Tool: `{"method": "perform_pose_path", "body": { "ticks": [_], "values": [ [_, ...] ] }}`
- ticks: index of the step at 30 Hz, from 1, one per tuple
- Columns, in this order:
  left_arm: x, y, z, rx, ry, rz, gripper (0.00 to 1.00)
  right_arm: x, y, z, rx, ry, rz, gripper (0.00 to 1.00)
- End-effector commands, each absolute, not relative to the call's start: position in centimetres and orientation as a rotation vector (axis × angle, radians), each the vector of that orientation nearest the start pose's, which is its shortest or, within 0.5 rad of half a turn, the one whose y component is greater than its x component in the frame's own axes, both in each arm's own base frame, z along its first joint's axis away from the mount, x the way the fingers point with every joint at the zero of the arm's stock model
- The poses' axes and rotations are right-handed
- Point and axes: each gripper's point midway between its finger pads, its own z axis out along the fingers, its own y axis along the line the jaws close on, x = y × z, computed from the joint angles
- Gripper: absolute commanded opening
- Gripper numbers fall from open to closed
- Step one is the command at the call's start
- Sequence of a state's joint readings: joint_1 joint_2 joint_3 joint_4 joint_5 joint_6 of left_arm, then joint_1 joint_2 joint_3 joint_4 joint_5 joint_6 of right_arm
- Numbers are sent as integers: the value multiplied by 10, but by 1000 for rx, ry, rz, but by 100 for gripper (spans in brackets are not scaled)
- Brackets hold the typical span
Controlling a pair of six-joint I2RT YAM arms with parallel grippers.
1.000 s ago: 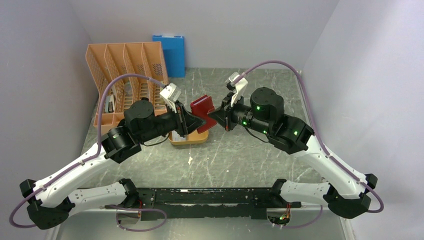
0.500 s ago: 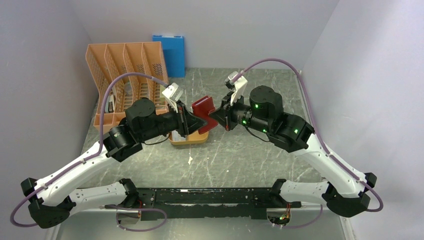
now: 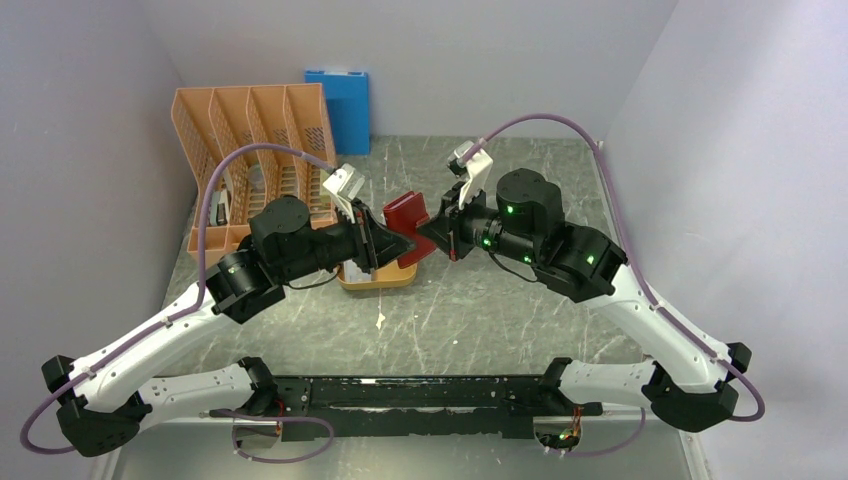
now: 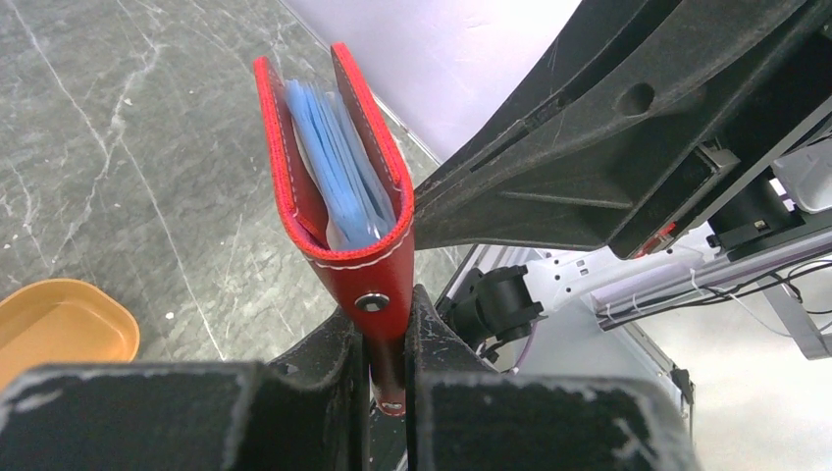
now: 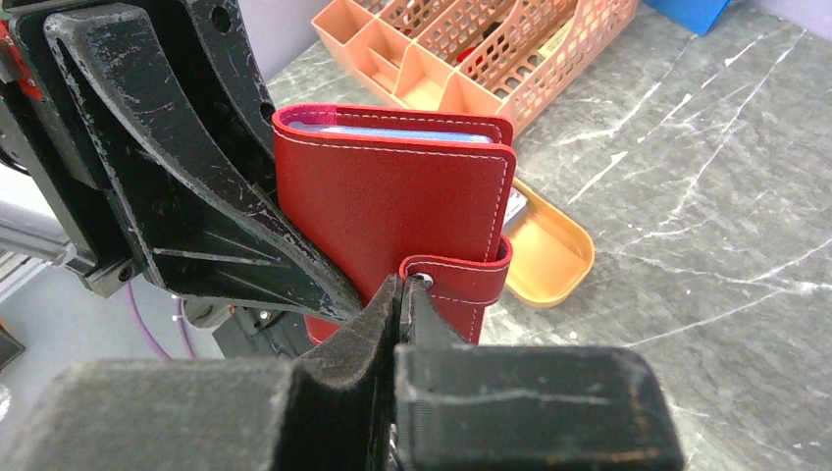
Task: Put the credit cards into the card holder
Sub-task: Close the card holder, then place the card holder at the center of the board.
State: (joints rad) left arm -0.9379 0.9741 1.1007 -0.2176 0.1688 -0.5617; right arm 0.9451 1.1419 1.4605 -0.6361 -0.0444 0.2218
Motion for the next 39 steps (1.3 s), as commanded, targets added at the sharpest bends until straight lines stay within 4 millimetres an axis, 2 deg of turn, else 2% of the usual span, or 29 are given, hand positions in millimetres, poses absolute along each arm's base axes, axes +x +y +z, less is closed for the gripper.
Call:
{"method": "perform_pose_path", "body": {
  "ticks": [1, 3, 6, 9, 10, 12, 13, 14, 17, 21, 26, 30, 32, 35, 36, 39],
  "values": [
    [59, -319, 479, 833, 1235, -1735, 5, 200, 327, 325, -787, 1942, 824, 0],
    [61, -320, 478, 828, 1245, -1727, 5, 200, 327, 323, -789, 1948, 818, 0],
    [77, -322, 462, 789, 1337, -1627, 5, 199, 320, 329, -767, 1939, 804, 0],
    [109, -319, 418, 705, 1509, -1421, 5, 191, 303, 346, -749, 1905, 803, 46],
    [125, -316, 399, 647, 1575, -1328, 5, 188, 294, 350, -744, 1903, 792, 56],
    [141, -313, 356, 623, 1698, -1203, 5, 181, 278, 362, -733, 1884, 780, 68],
    [144, -314, 336, 637, 1740, -1167, 5, 177, 269, 366, -726, 1879, 769, 88],
    [145, -317, 315, 654, 1789, -1146, 5, 176, 260, 369, -711, 1874, 748, 94],
    [136, -336, 261, 729, 1920, -1195, 5, 176, 235, 379, -623, 1828, 701, 96],
    [119, -369, 211, 776, 1991, -1295, 5, 175, 203, 397, -439, 1707, 715, 96],
    [118, -391, 147, 782, 2118, -1286, 5, 181, 186, 380, -322, 1717, 676, 96],
    [130, -391, 96, 713, 2258, -1157, 7, 183, 186, 362, -272, 1753, 682, 96],
    [135, -387, 77, 677, 2318, -1089, 17, 184, 186, 354, -253, 1779, 677, 96],
    [143, -375, 56, 615, 2378, -975, 42, 189, 185, 345, -187, 1822, 658, 97],
    [147, -370, 51, 597, 2392, -931, 50, 192, 183, 343, -143, 1840, 645, 98],
    [153, -355, 41, 556, 2435, -810, 69, 202, 176, 335, -37, 1884, 580, 100]
  ]
}}
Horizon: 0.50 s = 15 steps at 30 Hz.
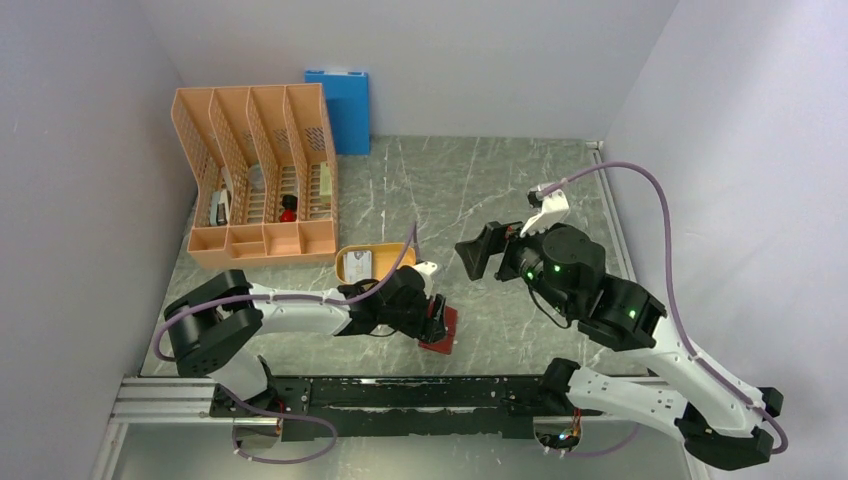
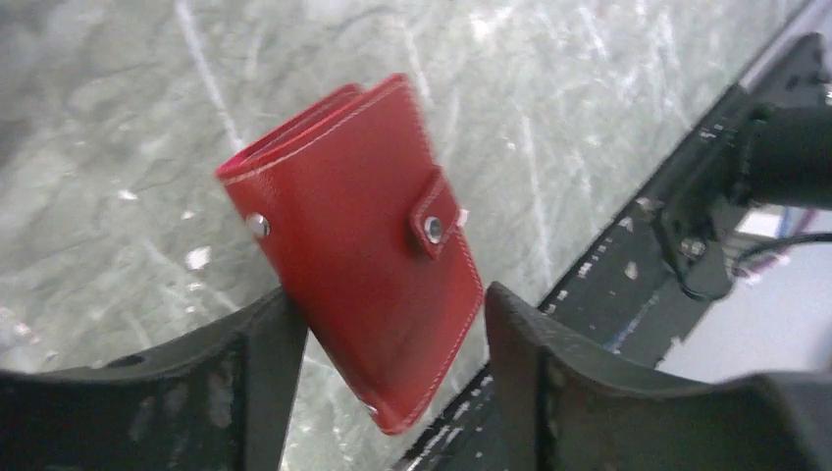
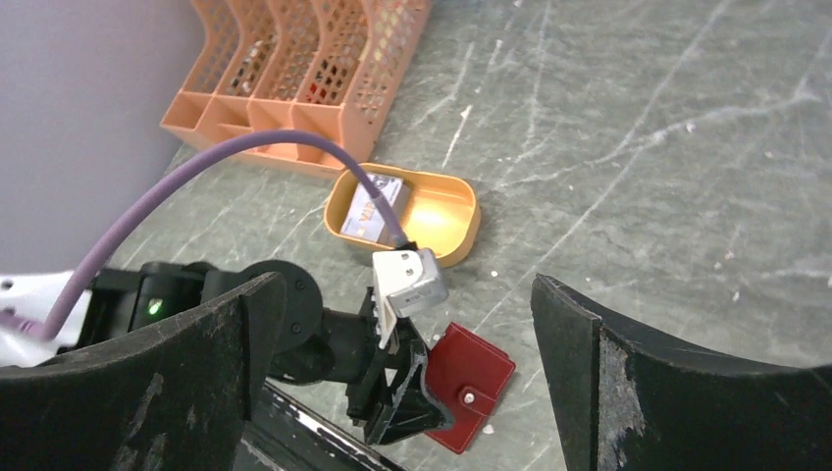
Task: Put the credit cards into the card holder
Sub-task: Place the card holder at the center of the board.
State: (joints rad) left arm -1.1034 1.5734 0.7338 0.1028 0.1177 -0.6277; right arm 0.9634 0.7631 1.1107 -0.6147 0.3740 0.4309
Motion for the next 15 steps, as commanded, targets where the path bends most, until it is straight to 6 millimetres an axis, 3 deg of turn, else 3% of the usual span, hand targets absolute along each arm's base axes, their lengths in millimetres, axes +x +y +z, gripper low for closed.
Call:
{"method": "perform_pose_path", "body": {
  "ticks": [1, 5, 7, 8, 10, 15],
  "values": [
    [156, -350, 38, 544, 2442, -766, 72, 205, 173, 333, -5, 1895, 557, 100],
    [166, -330, 40, 489, 2448, -625, 82, 215, 164, 328, 94, 1913, 466, 100],
    [171, -322, 53, 456, 2429, -581, 86, 219, 157, 328, 145, 1910, 427, 100],
    [173, -317, 63, 437, 2415, -567, 96, 220, 153, 328, 173, 1910, 412, 100],
    [176, -310, 87, 410, 2369, -560, 99, 221, 149, 332, 183, 1898, 388, 100],
    [179, -295, 175, 352, 2171, -653, 98, 222, 139, 350, 183, 1821, 393, 100]
  ]
}}
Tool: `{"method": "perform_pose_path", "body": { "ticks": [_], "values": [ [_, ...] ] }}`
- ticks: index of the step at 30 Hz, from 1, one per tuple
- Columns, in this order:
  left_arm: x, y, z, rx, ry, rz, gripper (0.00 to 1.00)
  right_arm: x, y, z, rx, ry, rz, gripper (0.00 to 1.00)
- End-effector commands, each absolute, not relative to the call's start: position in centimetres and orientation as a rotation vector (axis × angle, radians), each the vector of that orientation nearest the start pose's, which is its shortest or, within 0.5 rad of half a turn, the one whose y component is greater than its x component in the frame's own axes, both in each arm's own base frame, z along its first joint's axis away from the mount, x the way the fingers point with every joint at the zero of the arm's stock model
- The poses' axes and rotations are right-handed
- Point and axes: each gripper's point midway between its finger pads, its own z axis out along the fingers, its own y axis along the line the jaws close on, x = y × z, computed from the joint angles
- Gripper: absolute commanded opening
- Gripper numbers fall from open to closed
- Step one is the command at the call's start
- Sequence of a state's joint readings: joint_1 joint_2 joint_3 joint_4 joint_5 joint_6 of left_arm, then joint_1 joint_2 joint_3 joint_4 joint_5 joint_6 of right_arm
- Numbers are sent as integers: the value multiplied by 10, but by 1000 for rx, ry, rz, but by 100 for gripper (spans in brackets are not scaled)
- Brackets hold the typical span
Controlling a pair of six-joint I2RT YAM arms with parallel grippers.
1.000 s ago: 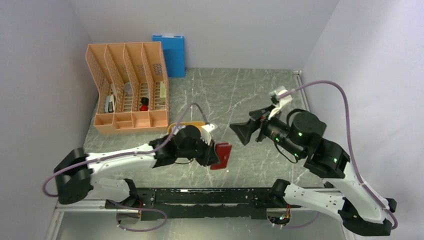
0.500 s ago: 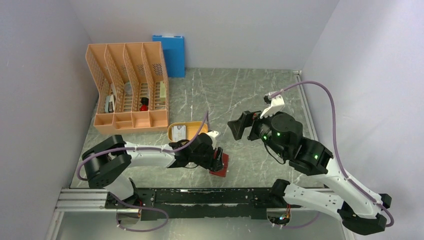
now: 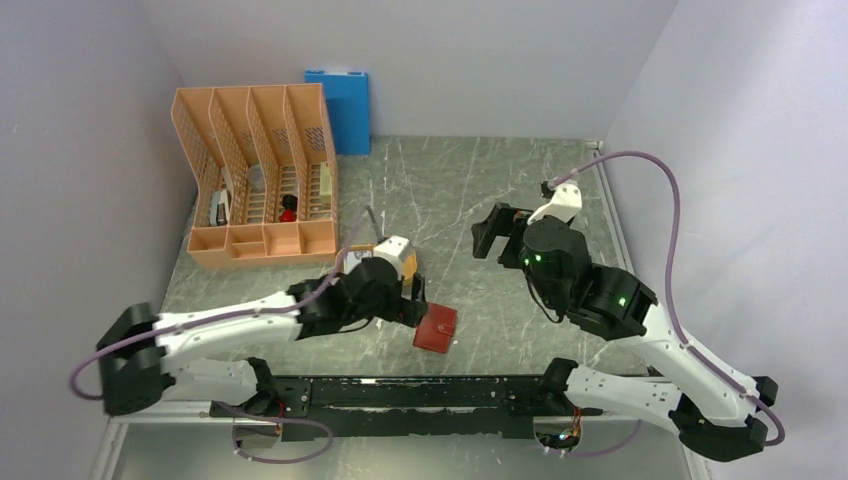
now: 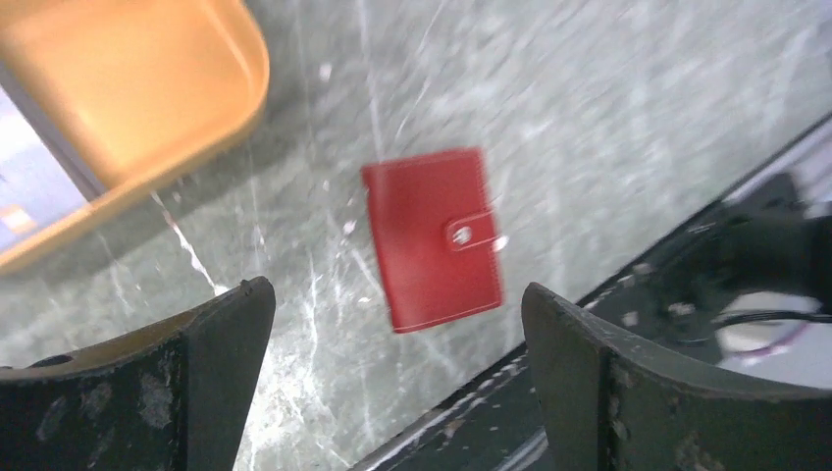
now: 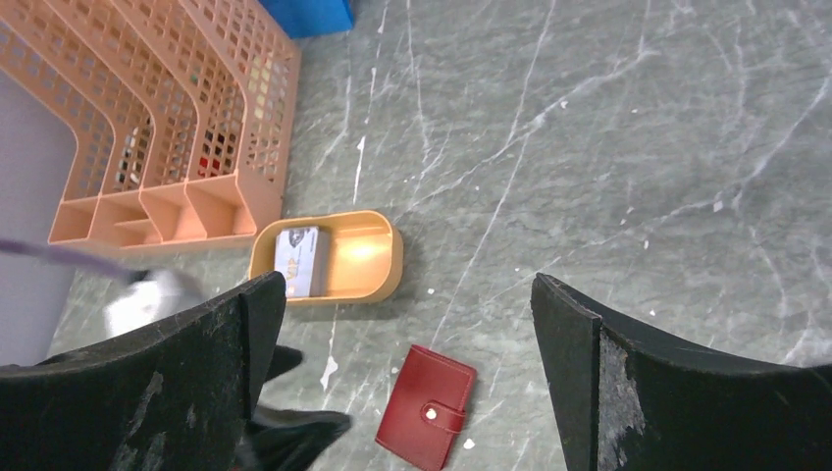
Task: Put the credit cards into the card holder
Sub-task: Reset both arms
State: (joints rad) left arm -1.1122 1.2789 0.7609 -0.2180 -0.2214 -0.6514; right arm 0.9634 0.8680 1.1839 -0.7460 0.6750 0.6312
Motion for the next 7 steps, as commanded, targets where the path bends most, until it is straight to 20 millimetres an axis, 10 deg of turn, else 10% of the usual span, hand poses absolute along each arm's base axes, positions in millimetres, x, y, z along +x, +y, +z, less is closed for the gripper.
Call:
{"method": "perform_pose_path", "body": {
  "ticks": [1, 7],
  "values": [
    [180, -289, 192, 342, 2132, -661, 99, 222, 139, 354, 177, 1803, 405, 100],
    [187, -252, 262, 249, 1931, -675, 99, 217, 139, 376, 98, 1716, 466, 100]
  ]
}}
